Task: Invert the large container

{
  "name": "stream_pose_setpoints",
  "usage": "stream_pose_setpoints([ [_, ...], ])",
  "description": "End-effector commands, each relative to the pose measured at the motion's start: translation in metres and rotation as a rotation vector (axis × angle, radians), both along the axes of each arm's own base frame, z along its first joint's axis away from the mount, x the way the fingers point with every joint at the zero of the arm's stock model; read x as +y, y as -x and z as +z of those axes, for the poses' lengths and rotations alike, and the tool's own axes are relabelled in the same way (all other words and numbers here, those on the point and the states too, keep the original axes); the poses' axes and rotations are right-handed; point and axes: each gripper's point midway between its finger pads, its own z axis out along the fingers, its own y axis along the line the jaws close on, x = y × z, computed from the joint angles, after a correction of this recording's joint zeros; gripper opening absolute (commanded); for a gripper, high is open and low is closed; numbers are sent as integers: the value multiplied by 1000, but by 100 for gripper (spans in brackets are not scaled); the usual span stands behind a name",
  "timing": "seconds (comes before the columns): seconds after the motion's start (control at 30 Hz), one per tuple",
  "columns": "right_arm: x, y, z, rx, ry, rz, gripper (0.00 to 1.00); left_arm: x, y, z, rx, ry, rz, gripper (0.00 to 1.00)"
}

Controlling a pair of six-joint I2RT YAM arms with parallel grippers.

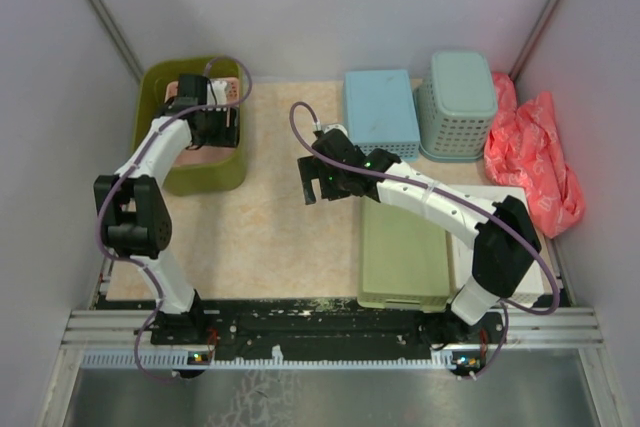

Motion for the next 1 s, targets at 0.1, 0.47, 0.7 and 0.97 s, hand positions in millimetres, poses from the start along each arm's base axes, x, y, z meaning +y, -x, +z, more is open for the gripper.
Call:
stream_pose_setpoints([
  [0.1,11,-9,19,-44,-57,14,95,-12,4,-13,23,11,-100,66],
  [0.47,6,-8,20,-46,-47,3,95,-16,-20,-18,41,38,-52,53],
  [0.7,8,-9,21,-46,-55,3,95,-22,-28,43,-95,76,-63,16],
  [0.97,8,-8,24,-48,-65,4,95,-16,-26,111,-237,60,-48,0],
])
